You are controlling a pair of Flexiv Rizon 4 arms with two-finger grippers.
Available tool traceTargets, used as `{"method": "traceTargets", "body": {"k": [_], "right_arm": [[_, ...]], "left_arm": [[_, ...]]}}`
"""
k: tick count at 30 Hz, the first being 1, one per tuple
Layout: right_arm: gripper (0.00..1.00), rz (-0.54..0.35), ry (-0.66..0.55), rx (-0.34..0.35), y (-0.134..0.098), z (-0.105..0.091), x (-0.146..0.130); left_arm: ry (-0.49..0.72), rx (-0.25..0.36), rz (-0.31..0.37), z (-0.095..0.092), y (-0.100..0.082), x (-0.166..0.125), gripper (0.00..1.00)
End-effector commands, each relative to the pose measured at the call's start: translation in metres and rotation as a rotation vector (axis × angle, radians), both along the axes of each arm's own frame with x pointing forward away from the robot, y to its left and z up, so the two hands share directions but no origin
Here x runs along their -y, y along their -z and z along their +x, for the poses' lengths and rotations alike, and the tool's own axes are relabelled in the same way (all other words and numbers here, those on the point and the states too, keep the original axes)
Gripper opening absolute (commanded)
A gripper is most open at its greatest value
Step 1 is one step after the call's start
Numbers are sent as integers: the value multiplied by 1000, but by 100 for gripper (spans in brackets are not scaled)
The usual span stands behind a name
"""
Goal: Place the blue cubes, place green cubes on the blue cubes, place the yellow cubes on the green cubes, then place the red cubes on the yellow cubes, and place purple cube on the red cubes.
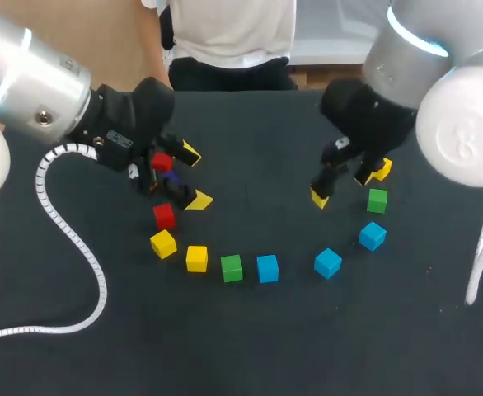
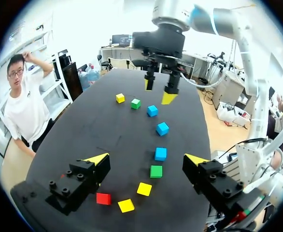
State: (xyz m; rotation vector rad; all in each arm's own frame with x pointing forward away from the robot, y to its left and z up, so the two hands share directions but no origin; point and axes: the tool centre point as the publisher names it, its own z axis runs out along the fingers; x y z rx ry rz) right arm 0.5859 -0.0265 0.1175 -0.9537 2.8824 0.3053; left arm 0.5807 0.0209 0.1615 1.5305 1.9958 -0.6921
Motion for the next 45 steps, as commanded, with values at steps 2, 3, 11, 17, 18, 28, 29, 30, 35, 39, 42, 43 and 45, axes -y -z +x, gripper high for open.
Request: {"method": "traceTargets", "body": {"k": [2, 3, 11, 17, 18, 28, 29, 30, 35, 39, 42, 43, 45], "right_arm": [[100, -33, 5, 19, 4, -26, 6], [100, -35, -3, 18, 5, -30, 7], [100, -5, -46, -22, 26, -50, 7], [100, -38, -107, -68, 43, -63, 0], [100, -53, -121, -76, 46, -65, -3], [100, -120, -127, -77, 61, -81, -7], [100, -129, -130, -76, 62, -82, -7], [100, -130, -133, -77, 64, -83, -7], [100, -134, -155, -66, 68, -84, -3], [100, -125, -168, -75, 76, -83, 2], [100, -122, -183, -77, 81, -82, 3], [100, -125, -182, -79, 82, -81, 4], [100, -121, -187, -81, 82, -80, 3]], "left_arm": [[1, -3, 5, 2, 0, 1, 100], [1, -3, 5, 2, 0, 1, 100], [1, -3, 5, 2, 0, 1, 100], [1, -3, 5, 2, 0, 1, 100], [1, -3, 5, 2, 0, 1, 100], [1, -3, 5, 2, 0, 1, 100], [1, -3, 5, 2, 0, 1, 100], [1, -3, 5, 2, 0, 1, 100], [1, -3, 5, 2, 0, 1, 100], [1, -3, 5, 2, 0, 1, 100], [1, -3, 5, 2, 0, 1, 100], [1, -3, 5, 2, 0, 1, 100], [1, -3, 5, 2, 0, 1, 100]]}}
